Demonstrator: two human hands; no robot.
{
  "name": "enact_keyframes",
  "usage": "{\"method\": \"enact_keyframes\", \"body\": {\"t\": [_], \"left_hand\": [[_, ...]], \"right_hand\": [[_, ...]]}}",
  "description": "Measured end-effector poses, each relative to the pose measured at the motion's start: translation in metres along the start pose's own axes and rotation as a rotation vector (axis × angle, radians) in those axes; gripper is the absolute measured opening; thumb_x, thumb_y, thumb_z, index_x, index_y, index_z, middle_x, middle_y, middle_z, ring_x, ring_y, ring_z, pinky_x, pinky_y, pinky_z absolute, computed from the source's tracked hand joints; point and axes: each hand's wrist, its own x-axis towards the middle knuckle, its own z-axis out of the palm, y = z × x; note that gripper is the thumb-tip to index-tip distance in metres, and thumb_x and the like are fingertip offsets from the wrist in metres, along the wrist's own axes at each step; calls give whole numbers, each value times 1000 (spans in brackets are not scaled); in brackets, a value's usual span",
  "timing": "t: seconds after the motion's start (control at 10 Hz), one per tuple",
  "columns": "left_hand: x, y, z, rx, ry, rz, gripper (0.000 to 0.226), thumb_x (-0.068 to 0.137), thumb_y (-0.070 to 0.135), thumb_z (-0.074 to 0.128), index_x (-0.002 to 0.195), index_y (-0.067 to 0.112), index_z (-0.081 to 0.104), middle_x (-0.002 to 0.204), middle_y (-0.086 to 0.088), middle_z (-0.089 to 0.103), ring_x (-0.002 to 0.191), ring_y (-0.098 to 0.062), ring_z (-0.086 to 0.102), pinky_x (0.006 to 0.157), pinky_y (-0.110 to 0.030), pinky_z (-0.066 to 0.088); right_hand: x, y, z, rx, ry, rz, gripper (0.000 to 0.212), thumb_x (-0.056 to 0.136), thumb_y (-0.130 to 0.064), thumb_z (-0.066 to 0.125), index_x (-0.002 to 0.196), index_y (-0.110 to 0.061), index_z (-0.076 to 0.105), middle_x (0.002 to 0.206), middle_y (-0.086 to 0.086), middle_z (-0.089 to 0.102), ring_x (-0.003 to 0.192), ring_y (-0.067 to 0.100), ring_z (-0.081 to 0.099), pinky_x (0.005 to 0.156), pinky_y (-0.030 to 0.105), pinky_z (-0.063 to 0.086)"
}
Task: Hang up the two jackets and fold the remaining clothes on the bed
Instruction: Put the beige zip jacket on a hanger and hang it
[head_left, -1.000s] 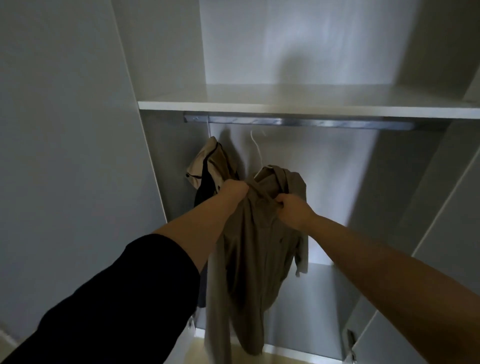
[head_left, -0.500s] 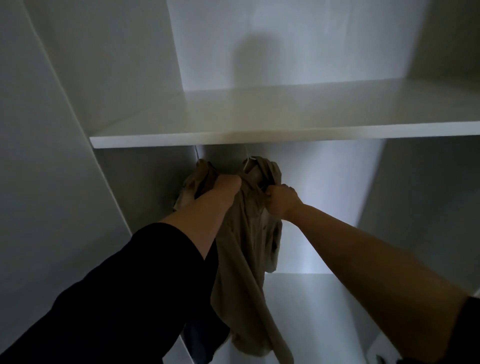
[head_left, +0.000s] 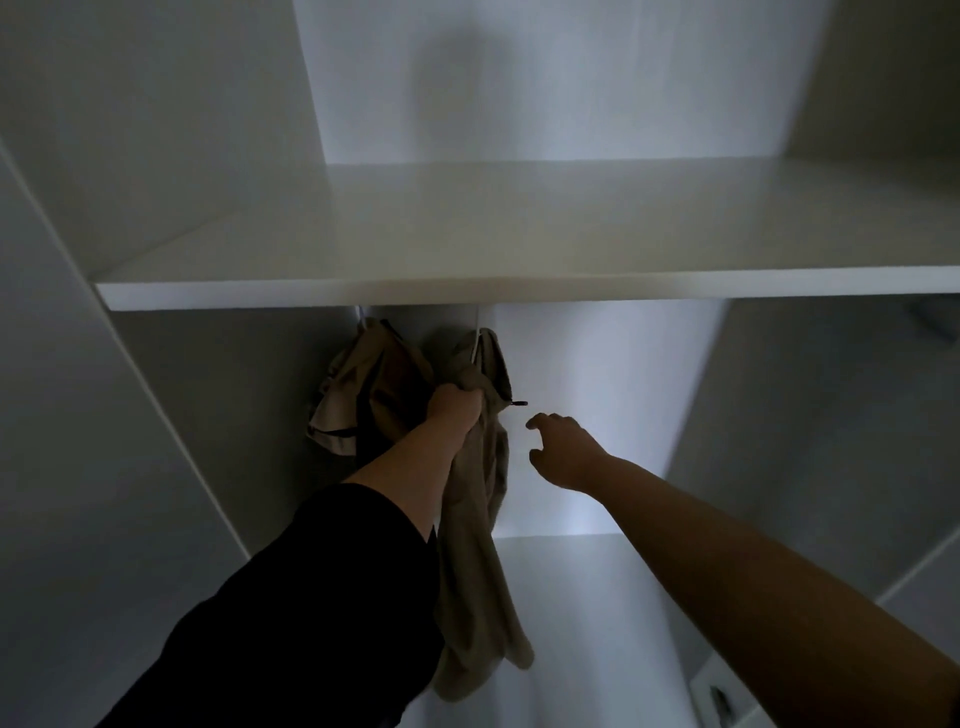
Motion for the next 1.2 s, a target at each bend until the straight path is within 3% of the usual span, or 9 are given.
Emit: {"method": "enact_keyframes", "body": {"t": [0.1,0.2,0.3,0.5,0.7,0.9,1.1,1.2], "left_hand": [[-28,4,3,414,-17,143,38,101,19,37,133,0,45,139,-18,45,129,-29,42,109,-31,30],[-50,3,9,420,30,216,40,98,18,41,135,4,41,136,-18,44,125,-31,44,104,-32,36],[-85,9,17,489,62,412,59,92,19,51,146,14,27,145,-12,35,132,-29,38,107,-37,38],[-181,15,58,856,127,719,71,95,38,46,151,23,5,159,-7,-2,146,-27,3,116,-40,11],[-301,12,111,879,252,712,73,96,41,42,150,25,-3,158,-8,-10,146,-29,-6,116,-45,5],[-409,30,132,866,348,852,69,97,46,33,151,24,-5,158,-9,-10,145,-29,-7,116,-48,6],[-541,37,163,753,299,911,69,95,55,23,151,26,-5,158,-7,-13,145,-28,-13,115,-47,-2],[-618,24,177,696,274,961,69,93,59,18,151,27,-1,159,-7,-8,145,-28,-10,115,-47,-2]], "right_hand": [[-20,16,-1,2,17,18,49,93,-15,48,140,-10,37,141,10,44,131,26,36,107,33,30],[-44,29,-6,6,84,11,50,92,-14,50,140,-9,38,142,10,41,131,26,36,106,32,30],[-73,41,-14,-35,233,-17,47,93,-18,49,139,-8,39,144,9,39,130,26,37,107,32,29],[-155,75,-26,-157,483,9,49,97,-28,41,142,-11,34,148,10,33,137,24,31,113,41,18],[-267,111,-51,-182,574,7,49,100,-34,35,144,-11,32,151,10,32,139,26,27,115,46,18],[-394,139,-81,-170,670,10,47,98,-27,43,137,-2,40,143,19,40,132,35,35,112,47,22],[-551,166,-76,-47,740,104,50,99,-31,42,140,-4,37,148,15,34,139,30,26,116,40,19],[-638,173,-59,-33,798,178,51,97,-33,42,139,-5,39,147,14,37,138,30,29,115,44,23]]}}
